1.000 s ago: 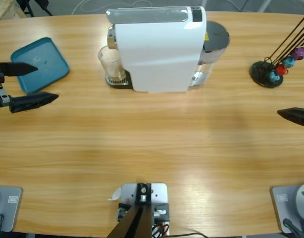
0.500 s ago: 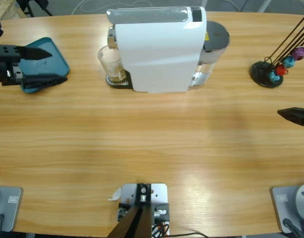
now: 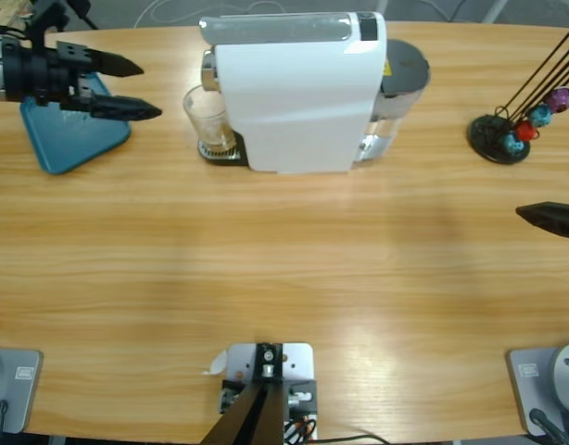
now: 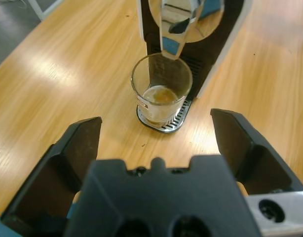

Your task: Pour coffee

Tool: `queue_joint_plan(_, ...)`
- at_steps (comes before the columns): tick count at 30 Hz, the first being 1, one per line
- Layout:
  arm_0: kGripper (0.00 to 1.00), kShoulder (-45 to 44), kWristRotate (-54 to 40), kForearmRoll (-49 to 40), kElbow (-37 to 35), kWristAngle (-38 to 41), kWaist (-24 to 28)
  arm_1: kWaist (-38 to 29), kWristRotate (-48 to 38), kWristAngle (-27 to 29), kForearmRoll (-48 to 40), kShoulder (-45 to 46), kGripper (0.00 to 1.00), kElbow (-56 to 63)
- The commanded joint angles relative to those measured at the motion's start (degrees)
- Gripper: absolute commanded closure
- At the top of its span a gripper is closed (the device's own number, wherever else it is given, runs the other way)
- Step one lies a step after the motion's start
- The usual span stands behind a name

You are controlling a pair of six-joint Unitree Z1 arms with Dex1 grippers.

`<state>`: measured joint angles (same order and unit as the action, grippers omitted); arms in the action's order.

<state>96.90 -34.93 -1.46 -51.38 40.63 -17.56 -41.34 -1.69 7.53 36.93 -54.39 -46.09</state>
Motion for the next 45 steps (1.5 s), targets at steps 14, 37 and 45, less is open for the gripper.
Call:
queue_joint_plan(14, 0.036, 10.45, -3.50, 0.15, -6.81, 9.41, -2.91, -0.68, 0.90, -1.38, 0.42, -3.82, 0.013, -0.84)
queue_joint_plan(37, 0.036, 12.26, -5.25, -0.04, -7.11, 6.19, -4.55, -0.71, 0.95, -1.70, 0.60, -4.57, 0.018, -1.10)
queue_joint_plan(45, 0.036, 12.50, -5.18, 0.14, -9.64, 5.47, -4.32, -0.68, 0.99, -1.75, 0.67, -5.64, 0.018, -1.49)
